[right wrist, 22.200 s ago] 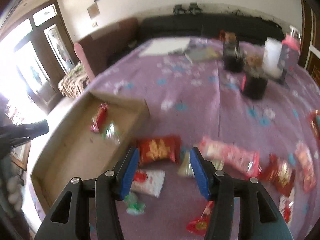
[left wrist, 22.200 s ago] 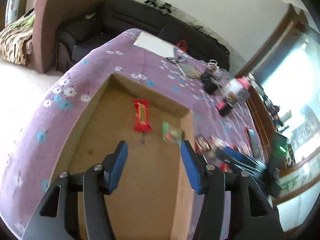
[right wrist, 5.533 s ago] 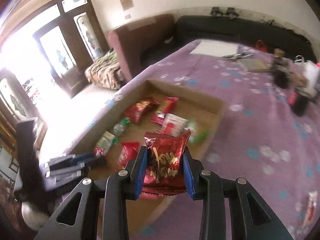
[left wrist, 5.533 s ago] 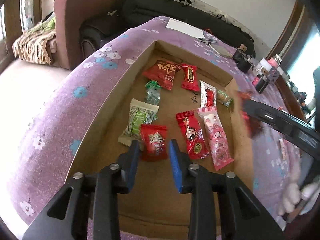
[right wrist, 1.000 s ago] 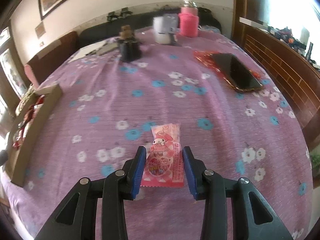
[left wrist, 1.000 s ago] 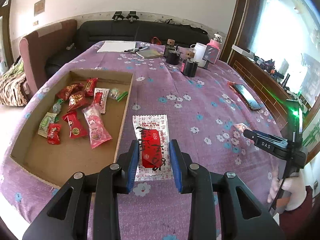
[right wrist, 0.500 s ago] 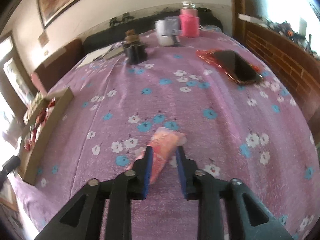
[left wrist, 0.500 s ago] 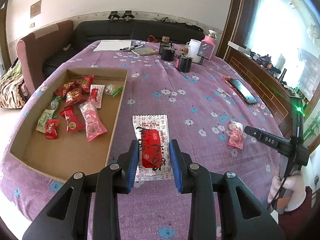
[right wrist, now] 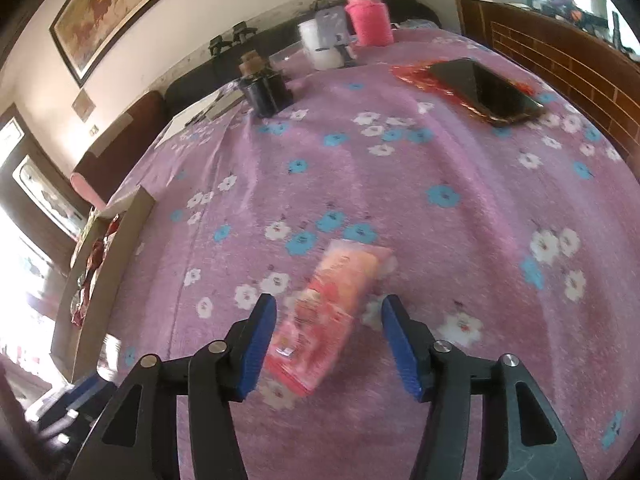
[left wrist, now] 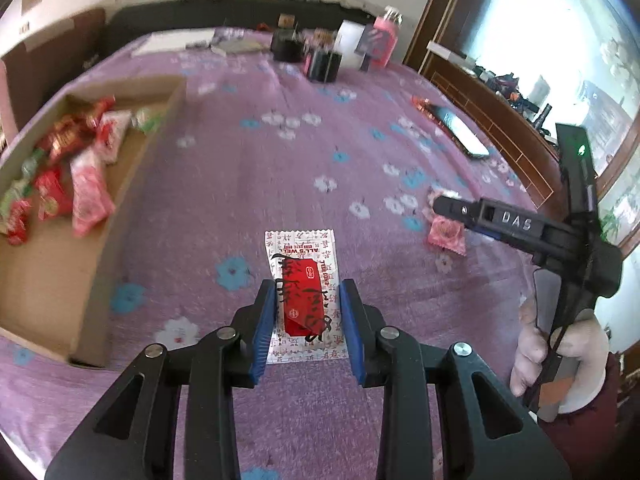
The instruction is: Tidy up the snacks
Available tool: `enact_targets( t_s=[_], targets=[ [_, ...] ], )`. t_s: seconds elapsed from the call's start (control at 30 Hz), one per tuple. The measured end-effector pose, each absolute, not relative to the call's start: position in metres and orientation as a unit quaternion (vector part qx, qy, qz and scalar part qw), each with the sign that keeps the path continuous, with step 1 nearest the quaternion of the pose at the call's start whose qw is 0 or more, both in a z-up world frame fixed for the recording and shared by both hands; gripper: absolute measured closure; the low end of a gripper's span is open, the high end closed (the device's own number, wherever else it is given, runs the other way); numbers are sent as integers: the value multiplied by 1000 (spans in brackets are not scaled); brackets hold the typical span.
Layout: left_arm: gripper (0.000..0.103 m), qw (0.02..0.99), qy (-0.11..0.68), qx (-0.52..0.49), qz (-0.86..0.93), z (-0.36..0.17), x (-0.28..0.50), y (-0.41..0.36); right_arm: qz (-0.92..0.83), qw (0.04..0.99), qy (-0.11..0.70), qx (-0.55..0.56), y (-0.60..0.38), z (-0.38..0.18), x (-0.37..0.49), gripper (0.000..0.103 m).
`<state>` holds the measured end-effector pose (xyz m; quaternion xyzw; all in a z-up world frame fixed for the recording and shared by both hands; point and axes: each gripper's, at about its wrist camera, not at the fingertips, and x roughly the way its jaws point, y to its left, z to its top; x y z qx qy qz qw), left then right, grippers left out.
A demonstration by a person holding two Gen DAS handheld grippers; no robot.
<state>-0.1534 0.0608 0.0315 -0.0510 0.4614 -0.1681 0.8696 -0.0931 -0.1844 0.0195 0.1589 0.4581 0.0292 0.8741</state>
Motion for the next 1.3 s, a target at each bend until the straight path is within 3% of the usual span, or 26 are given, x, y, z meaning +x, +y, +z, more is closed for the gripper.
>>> enact_targets(
  t_s=[0.17,0.23,0.3,0.4,0.7,0.8,0.93,1.2,1.23,1.27,1.3],
  targets=[
    [71,863,474,-59,-165,21,-148,60,23,876,466,118,-165,18,-82,40],
    [65,864,471,-53,-166,21,-147,57,17,878,469,97,-159,17,-80,39],
    [45,865,466,-50,-177,21,-149,51,13,877,474,76,-154,16,-78,36],
    [30,873,453,-23,-178,20,-154,39,4,875,482,40,-143,14,-74,34],
    [16,879,442,31,-177,17,-161,22,-25,873,487,19,-139,12,-60,34],
    [15,879,443,55,-168,15,-162,15,-30,876,482,14,-139,12,-62,40],
    [15,880,442,69,-159,14,-165,11,-37,879,476,15,-146,14,-68,68],
    [16,882,438,65,-160,13,-168,14,-32,875,481,29,-162,17,-90,74],
    [18,883,436,64,-160,13,-170,15,-31,875,482,30,-163,18,-93,74],
    [32,886,431,67,-154,14,-172,16,-30,875,482,31,-163,18,-96,74],
    [54,891,423,71,-151,15,-175,19,-29,875,482,33,-164,18,-98,74]
  ],
)
